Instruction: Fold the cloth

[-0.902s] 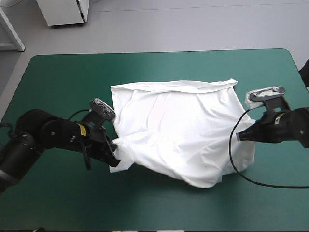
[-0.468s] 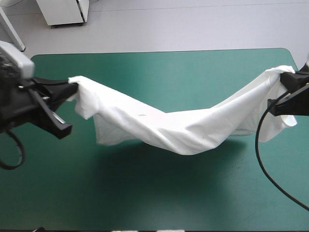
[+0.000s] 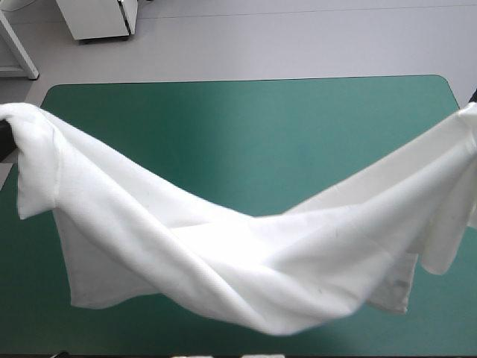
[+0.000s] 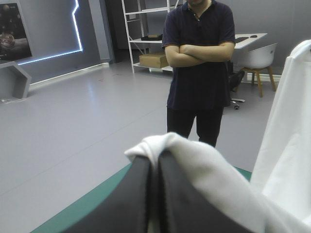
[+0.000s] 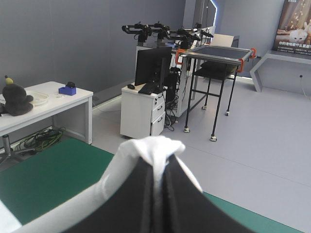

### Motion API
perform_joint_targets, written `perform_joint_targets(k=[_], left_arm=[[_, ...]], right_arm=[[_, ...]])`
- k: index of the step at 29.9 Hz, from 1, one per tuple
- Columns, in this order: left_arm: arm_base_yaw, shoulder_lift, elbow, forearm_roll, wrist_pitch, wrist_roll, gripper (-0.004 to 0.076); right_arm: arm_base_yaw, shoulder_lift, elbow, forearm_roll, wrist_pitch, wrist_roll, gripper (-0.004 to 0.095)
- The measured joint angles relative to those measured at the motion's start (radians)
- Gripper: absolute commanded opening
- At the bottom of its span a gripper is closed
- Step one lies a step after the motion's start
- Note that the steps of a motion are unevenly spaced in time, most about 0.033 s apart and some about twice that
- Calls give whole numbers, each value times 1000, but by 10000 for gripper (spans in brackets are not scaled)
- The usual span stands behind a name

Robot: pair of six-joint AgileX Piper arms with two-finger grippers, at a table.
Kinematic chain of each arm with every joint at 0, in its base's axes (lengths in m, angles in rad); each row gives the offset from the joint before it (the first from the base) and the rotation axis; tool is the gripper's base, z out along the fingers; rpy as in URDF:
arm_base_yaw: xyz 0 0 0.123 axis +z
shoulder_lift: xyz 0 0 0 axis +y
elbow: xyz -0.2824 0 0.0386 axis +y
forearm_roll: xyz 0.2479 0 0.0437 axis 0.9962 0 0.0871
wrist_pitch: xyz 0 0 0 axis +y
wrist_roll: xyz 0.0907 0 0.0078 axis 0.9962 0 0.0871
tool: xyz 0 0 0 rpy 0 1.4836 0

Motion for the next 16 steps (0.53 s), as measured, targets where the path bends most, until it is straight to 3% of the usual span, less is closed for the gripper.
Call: perform_joint_targets(k=[7,16], left_arm=[[0,-29,185,20,0,-56,-22],[0,-34,556,112,1,-127,-22]], right_arm=[[0,-11,86,-8,0,1,-7],[0,21,456,-126,0,3,-13]])
